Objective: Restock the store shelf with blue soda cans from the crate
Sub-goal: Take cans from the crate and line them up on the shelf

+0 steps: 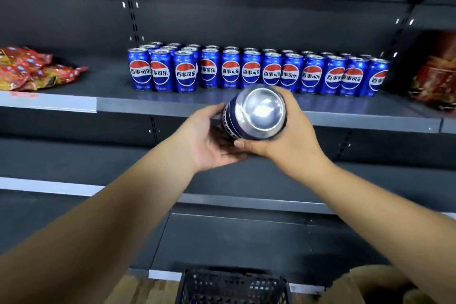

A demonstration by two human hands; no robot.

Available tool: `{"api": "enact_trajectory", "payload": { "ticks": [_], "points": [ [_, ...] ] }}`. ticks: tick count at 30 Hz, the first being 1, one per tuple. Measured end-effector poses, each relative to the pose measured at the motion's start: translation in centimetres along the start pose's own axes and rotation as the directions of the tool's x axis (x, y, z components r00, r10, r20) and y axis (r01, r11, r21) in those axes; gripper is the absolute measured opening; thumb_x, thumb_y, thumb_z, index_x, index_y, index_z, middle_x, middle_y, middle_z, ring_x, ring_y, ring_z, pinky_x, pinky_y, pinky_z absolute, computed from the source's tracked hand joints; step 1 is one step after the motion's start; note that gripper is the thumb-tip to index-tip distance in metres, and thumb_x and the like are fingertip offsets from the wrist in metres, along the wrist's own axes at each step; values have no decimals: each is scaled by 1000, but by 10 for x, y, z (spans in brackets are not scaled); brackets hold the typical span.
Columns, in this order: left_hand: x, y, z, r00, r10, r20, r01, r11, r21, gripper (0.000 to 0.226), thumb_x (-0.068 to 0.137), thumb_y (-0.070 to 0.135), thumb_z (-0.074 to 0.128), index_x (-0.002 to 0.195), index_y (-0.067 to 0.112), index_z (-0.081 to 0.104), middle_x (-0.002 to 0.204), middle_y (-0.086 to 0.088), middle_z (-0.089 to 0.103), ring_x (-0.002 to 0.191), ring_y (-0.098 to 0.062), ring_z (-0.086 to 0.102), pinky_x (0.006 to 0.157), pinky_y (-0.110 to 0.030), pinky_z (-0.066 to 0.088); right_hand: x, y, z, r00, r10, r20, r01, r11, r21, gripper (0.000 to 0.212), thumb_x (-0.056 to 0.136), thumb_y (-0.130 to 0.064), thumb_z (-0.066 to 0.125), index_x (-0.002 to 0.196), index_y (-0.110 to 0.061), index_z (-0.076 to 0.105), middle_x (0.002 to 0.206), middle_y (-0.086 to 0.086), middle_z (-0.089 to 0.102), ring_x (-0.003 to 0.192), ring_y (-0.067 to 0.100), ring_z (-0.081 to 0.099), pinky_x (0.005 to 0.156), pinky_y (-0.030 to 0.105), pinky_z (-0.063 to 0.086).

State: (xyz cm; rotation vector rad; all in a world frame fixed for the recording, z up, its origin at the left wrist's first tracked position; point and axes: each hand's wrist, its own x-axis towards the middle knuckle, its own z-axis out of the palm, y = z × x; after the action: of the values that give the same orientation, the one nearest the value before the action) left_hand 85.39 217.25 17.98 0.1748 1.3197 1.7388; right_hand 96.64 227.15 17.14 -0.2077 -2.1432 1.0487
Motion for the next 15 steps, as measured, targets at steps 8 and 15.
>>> {"api": "enact_trajectory", "payload": {
  "ticks": [8, 15],
  "points": [
    [-6, -9, 20, 998, 56, 37, -53, 996, -68, 34, 90, 43, 53, 99, 14, 67, 92, -7, 72, 86, -25, 64, 80, -35, 50, -23, 9, -1, 994, -76, -74, 81, 995, 58, 84, 54, 1, 87, 112, -41, 43, 108, -48, 51, 104, -18, 52, 85, 2, 38],
    [-8, -11, 23, 985, 166, 39, -163, 984, -69, 28, 88, 40, 57, 92, 14, 66, 78, -3, 72, 68, -19, 68, 62, -31, 57, -32, 8, 5, 996, 22, -89, -1, 974, 226, 79, 62, 11, 79, 112, -39, 44, 105, -46, 53, 102, -12, 55, 87, 14, 46]
  ]
}}
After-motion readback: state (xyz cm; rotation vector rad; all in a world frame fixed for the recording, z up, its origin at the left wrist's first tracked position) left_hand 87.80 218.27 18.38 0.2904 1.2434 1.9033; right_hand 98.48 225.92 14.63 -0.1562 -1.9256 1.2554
